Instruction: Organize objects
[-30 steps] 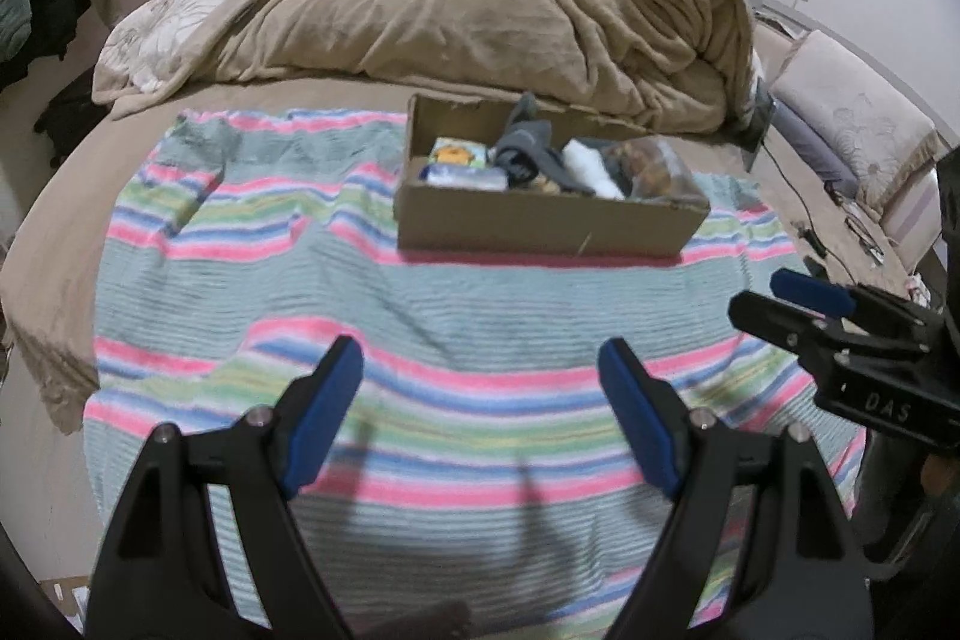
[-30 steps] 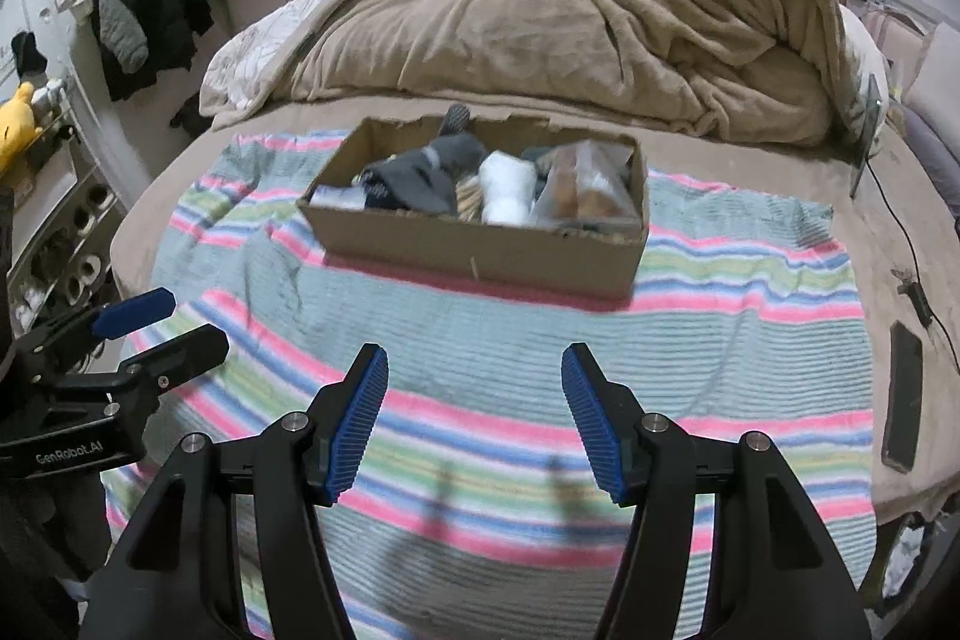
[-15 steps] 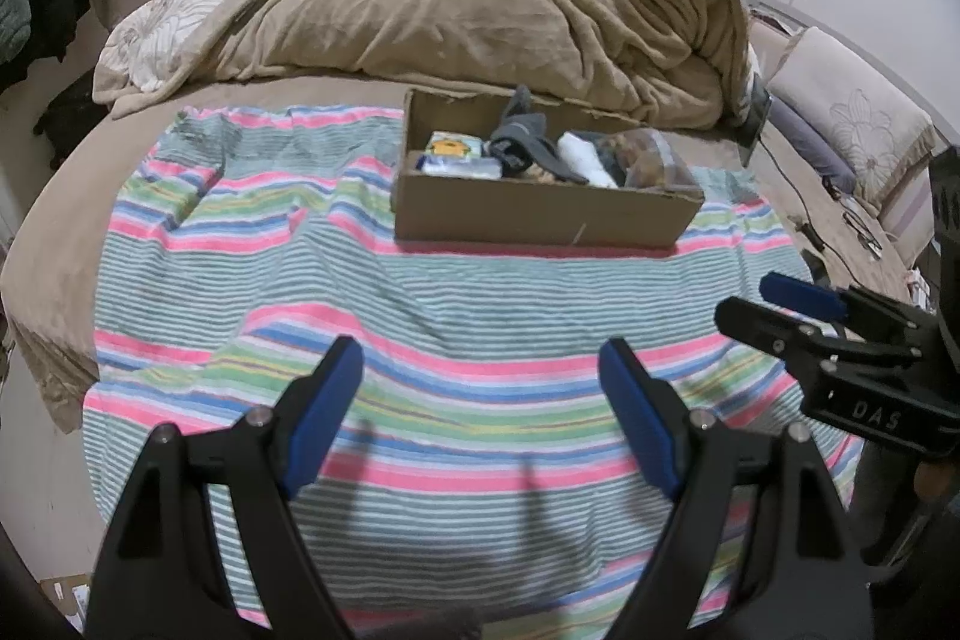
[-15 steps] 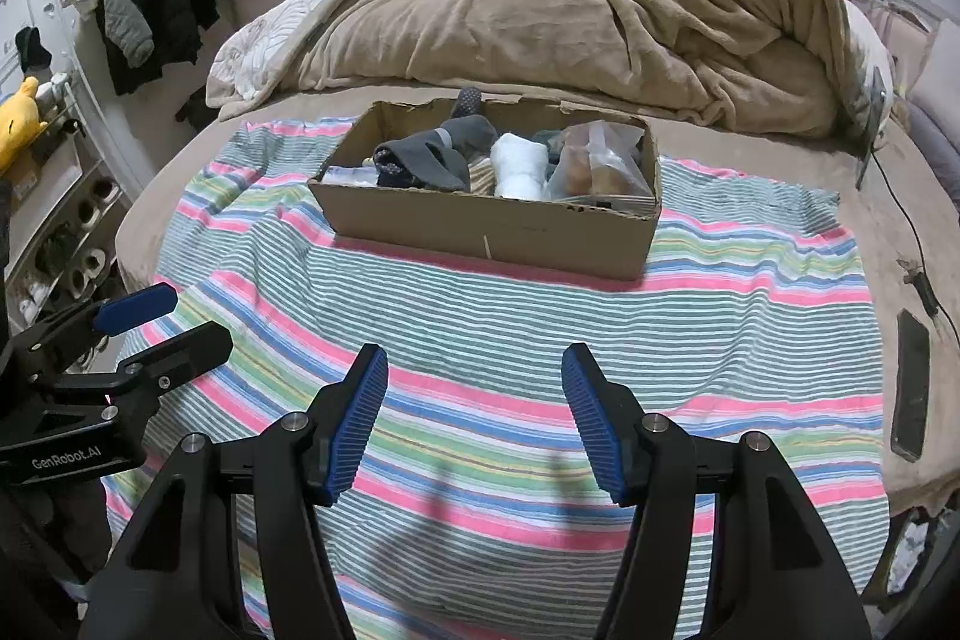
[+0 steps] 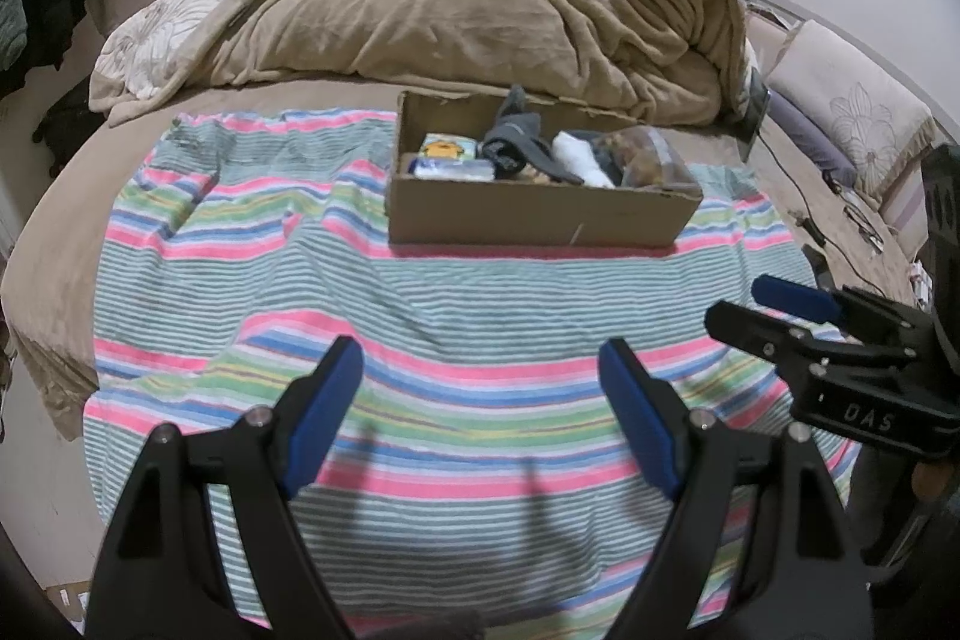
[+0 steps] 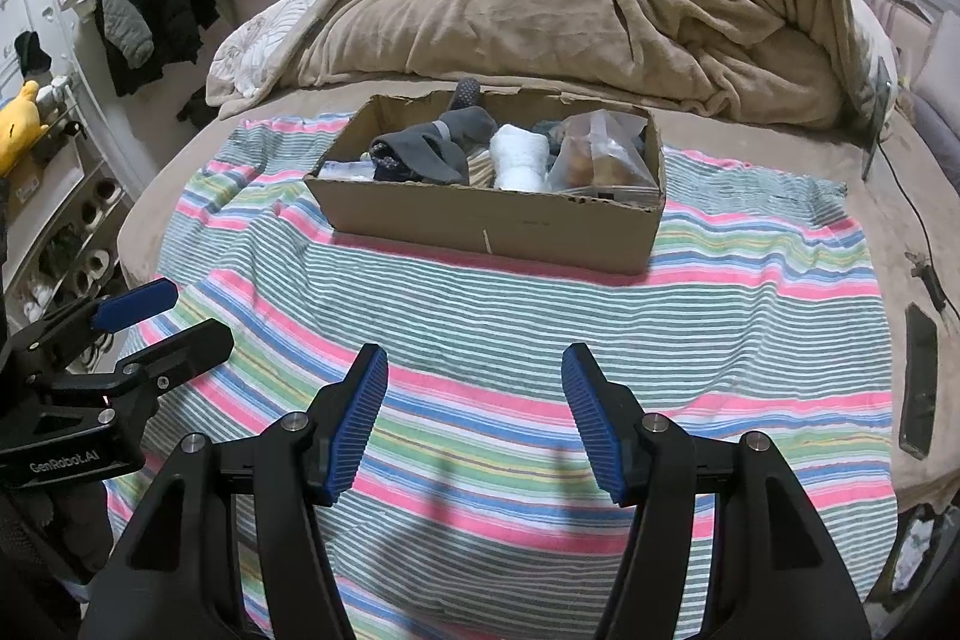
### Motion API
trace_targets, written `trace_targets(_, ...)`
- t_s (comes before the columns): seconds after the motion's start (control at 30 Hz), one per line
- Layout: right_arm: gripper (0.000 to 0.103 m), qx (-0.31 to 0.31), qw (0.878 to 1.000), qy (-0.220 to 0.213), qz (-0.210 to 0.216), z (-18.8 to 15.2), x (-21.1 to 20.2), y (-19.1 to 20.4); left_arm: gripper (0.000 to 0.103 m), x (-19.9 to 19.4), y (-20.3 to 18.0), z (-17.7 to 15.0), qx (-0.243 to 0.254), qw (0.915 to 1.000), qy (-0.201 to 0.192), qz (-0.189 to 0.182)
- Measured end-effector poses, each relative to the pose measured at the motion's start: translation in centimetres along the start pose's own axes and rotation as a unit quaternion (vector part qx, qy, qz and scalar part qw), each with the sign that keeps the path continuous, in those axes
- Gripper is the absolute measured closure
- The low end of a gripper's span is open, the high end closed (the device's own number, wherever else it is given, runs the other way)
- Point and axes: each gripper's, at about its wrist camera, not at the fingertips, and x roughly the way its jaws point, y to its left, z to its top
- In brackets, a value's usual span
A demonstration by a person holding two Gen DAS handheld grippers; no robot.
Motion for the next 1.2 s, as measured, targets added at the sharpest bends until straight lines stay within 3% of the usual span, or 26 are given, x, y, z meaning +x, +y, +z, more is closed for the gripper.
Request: trace_targets(1.2,0.039,0.001,1.0,-0.001,-0.001,-0.01,0.0,-0.02,0.021,-0.08,-0.38,0.2,0.002,1.0,-0.002,-0.001)
